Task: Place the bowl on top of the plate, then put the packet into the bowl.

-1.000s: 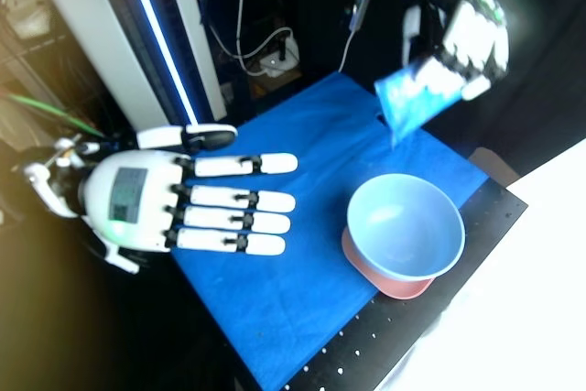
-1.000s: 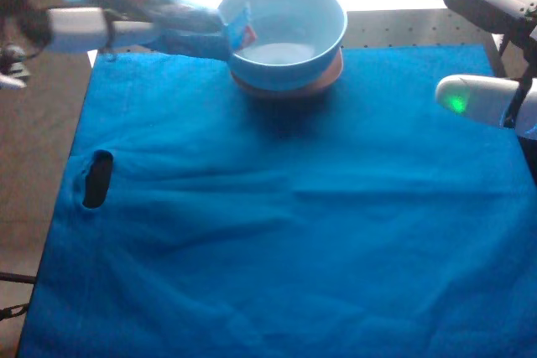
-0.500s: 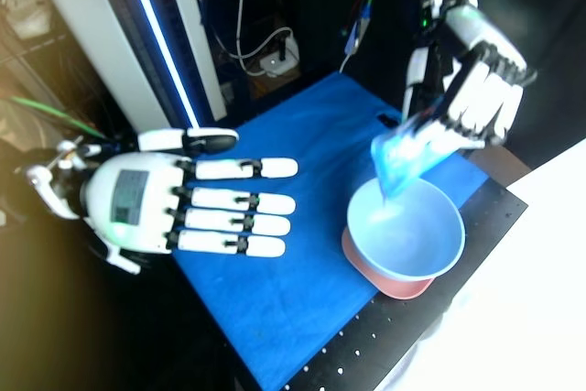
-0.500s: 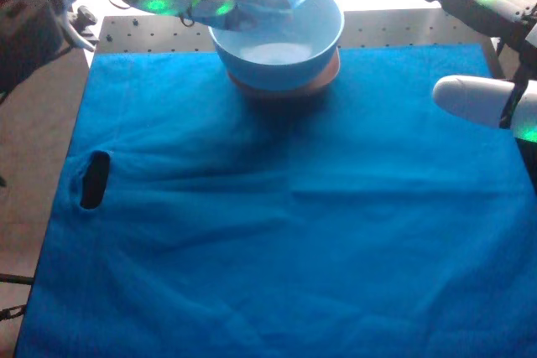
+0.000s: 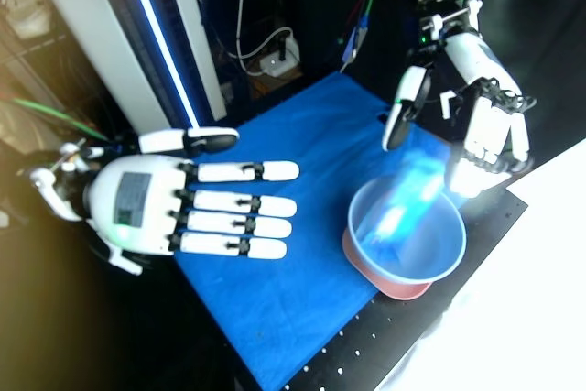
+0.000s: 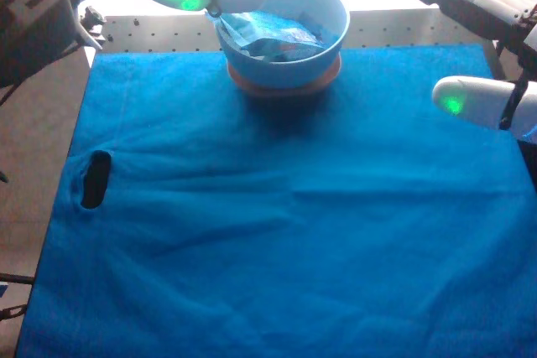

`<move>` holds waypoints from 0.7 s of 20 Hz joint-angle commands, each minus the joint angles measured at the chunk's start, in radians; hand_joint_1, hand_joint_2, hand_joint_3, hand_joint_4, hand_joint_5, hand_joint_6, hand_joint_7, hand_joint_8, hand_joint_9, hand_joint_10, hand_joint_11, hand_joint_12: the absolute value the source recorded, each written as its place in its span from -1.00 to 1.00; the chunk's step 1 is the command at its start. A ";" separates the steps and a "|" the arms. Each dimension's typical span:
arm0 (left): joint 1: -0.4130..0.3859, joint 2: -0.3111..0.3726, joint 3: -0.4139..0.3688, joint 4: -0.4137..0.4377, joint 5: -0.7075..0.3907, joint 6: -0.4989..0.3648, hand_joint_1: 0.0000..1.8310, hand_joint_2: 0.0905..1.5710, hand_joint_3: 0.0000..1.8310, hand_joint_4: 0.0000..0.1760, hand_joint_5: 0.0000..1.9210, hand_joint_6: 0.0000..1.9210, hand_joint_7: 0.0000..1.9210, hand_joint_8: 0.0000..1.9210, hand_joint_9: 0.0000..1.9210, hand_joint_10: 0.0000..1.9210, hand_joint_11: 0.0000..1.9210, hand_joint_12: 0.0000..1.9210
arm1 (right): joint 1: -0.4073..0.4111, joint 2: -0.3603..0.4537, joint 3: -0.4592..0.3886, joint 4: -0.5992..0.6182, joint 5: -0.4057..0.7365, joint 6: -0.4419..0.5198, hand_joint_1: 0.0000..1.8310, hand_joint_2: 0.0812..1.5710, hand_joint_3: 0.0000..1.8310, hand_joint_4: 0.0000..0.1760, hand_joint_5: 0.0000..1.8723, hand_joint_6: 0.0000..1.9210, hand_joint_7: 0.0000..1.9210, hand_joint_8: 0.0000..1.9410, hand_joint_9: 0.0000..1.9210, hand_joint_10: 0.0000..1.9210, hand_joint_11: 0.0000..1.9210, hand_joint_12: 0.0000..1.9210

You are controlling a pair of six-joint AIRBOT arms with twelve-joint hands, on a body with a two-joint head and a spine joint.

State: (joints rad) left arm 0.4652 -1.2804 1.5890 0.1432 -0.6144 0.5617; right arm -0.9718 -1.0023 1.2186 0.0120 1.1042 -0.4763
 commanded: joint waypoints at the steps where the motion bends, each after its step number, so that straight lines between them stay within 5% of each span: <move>1: -0.022 -0.004 0.005 -0.020 -0.113 -0.004 -0.10 0.11 -1.00 -0.29 -0.44 -1.00 -0.34 -1.00 -0.33 -0.98 -0.85 0.30 | 0.005 -0.002 0.004 0.023 0.127 0.003 -0.86 0.50 -1.00 0.47 -1.00 -1.00 -0.96 -0.99 -0.97 -0.99 -0.97 -0.99; 4: -0.008 0.015 -0.014 -0.020 -0.141 -0.004 -0.11 0.11 -1.00 0.01 -0.49 -1.00 -0.40 -1.00 -0.38 -1.00 -0.93 0.24 | 0.004 -0.002 0.004 0.023 0.127 0.003 -0.90 0.49 -1.00 0.45 -1.00 -1.00 -0.94 -0.99 -0.93 -0.98 -0.86 -0.94; 6: 0.029 0.063 -0.053 -0.022 -0.176 -0.003 -0.23 0.09 -1.00 0.89 -0.67 -1.00 -0.53 -1.00 -0.54 -1.00 -1.00 -0.02 | 0.004 0.000 0.002 0.023 0.127 0.003 -0.87 0.50 -1.00 0.46 -1.00 -1.00 -0.95 -1.00 -0.96 -1.00 -0.92 -0.96; 8: 0.080 0.113 -0.101 -0.057 -0.214 0.022 -0.30 0.10 -1.00 1.00 -0.82 -0.99 -0.88 -0.99 -0.91 -1.00 -1.00 -0.81 | 0.003 0.007 -0.005 0.025 0.127 0.003 -0.82 0.51 -1.00 0.63 -1.00 -1.00 -0.97 -1.00 -0.99 -1.00 -0.96 -0.98; 9: 0.108 0.135 -0.122 -0.072 -0.235 0.028 -0.25 0.09 -1.00 1.00 -0.91 -1.00 -0.98 -1.00 -0.98 -1.00 -1.00 -0.96 | -0.001 0.013 -0.010 0.028 0.127 0.003 -0.82 0.49 -1.00 0.62 -1.00 -1.00 -0.96 -1.00 -0.99 -1.00 -0.99 -0.99; 14: 0.298 0.254 -0.254 -0.143 -0.385 0.033 -0.45 0.03 -1.00 1.00 -1.00 -1.00 -1.00 -1.00 -1.00 -1.00 -1.00 -1.00 | -0.060 0.031 -0.039 0.071 0.166 0.003 -0.77 0.47 -1.00 0.52 -1.00 -1.00 -1.00 -1.00 -1.00 -1.00 -1.00 -1.00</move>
State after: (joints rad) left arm 0.7952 -1.0203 1.3190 0.0189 -0.8684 0.5995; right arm -1.0546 -0.9737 1.1759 0.0681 1.1374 -0.4763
